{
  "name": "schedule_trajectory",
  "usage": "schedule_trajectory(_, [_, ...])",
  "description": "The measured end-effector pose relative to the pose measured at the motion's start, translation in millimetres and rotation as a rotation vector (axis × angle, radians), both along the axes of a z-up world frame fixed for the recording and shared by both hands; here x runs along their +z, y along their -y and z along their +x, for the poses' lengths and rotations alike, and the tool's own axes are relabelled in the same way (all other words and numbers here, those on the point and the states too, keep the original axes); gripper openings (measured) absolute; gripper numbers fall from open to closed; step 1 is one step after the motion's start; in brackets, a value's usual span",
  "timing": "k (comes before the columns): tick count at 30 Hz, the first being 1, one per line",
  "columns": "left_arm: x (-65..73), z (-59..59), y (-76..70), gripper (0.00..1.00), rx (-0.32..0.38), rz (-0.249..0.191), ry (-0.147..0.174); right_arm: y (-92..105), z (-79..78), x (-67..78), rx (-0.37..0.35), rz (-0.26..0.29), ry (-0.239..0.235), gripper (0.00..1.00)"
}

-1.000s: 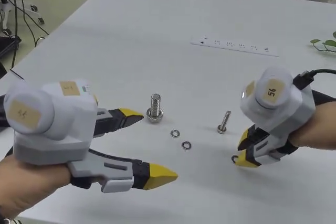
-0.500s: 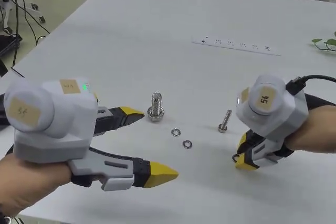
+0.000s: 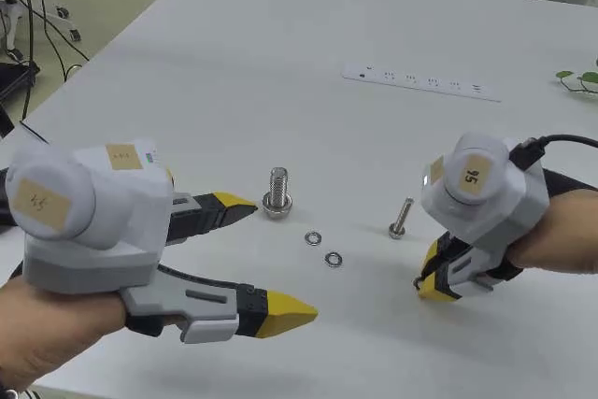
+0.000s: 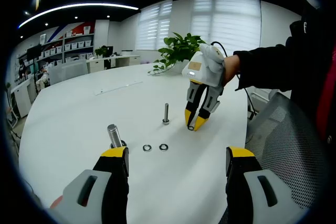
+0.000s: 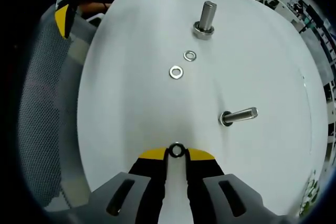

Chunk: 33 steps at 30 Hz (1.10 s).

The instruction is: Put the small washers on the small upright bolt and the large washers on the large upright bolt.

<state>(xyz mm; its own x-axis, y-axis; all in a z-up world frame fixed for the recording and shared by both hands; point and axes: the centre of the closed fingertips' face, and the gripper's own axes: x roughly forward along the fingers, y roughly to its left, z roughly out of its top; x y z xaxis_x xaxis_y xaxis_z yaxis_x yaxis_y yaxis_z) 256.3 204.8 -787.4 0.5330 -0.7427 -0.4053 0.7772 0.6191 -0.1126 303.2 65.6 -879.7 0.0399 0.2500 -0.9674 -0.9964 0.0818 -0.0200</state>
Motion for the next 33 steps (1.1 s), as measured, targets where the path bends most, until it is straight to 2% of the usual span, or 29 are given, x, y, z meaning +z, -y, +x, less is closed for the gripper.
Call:
schedule_trajectory(17, [-0.3, -1.6, -1.2, 0.75, 0.004, 0.0, -0.001, -0.1, -1.2, 0.0, 0.007, -0.001, 0.009, 0.14])
schedule_trajectory(21, [-0.7, -1.8, -1.2, 0.75, 0.003, 0.0, -0.001, -0.3, 0.2, 3.9, 0.001, 0.005, 0.011, 0.13])
schedule_trajectory(28, [-0.7, -2.2, -1.3, 0.75, 0.003, 0.0, -0.001, -1.8, 6.4, 23.1, -0.008, 0.024, 0.028, 0.13])
schedule_trajectory(33, [0.0, -2.1, -1.8, 0.75, 0.006, -0.004, 0.002, -6.6, 12.6, 47.2, -0.008, 0.048, 0.06, 0.13])
